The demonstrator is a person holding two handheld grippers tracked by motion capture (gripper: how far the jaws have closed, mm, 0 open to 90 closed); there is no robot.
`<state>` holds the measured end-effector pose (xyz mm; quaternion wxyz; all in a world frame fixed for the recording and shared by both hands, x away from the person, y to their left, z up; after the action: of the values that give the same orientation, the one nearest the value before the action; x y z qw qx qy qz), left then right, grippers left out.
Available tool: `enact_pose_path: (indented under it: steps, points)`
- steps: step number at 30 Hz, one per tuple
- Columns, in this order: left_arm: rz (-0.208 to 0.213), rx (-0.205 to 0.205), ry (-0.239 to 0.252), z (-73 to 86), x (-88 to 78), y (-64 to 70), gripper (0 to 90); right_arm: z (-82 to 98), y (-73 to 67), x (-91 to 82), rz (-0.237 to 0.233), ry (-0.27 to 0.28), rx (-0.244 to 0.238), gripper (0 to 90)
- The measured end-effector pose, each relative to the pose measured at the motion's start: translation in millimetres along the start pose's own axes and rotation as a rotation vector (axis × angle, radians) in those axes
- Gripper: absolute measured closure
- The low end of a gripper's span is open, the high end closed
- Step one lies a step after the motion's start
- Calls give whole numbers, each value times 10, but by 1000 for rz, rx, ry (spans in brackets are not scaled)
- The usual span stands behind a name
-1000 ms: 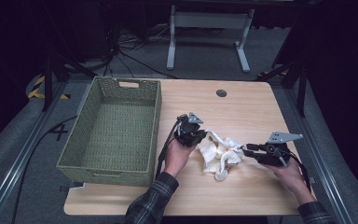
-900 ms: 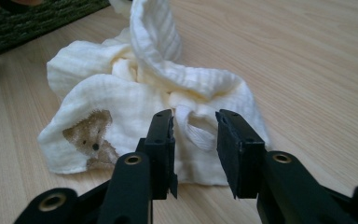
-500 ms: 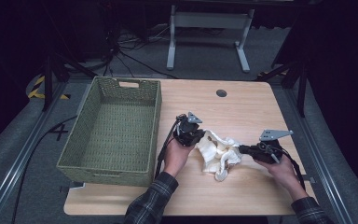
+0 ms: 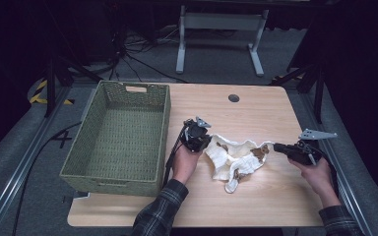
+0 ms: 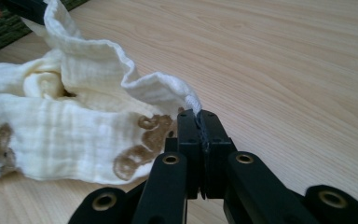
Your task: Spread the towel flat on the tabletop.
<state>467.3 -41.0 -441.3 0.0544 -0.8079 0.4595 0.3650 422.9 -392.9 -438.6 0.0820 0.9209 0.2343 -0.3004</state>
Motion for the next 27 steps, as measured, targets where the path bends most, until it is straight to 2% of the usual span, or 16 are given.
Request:
enact_pose_path:
  steps: [2,6,8,11,13,15,16,19,27]
  points:
    - [-18,-26,-10,18,50,-55,866,36,58,28,21,-22,6,890]
    - [-41,-40,-34,52,90,-122,859,78,110,68,51,-52,12,890]
    - [-55,-52,-32,67,106,-146,814,100,139,82,66,-67,16,887]
    - [-71,-44,-18,57,80,-138,713,92,142,72,67,-53,25,783]
    - [-56,-46,-7,45,46,-103,679,74,132,53,66,-38,26,739]
    - [-31,-19,3,28,-6,-58,666,56,111,30,62,-25,23,719]
    - [-20,-20,21,26,-20,-20,663,44,91,12,50,-21,22,713]
    - [22,28,20,27,-88,96,644,21,1,-16,16,-15,9,711]
    - [115,99,25,123,-191,375,632,13,-282,-40,-74,-29,-49,723]
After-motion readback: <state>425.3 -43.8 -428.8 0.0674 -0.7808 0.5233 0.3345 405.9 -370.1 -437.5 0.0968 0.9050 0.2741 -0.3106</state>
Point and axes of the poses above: each handheld gripper's, and its own axes: x roughly forward along the jaws, z roughly out of its underside, y roughly to its right, the point moved 3 cm from there along x, roughly forward along the jaws, and after that the axes turned 12 degrees about z, right-handed, at the moved point
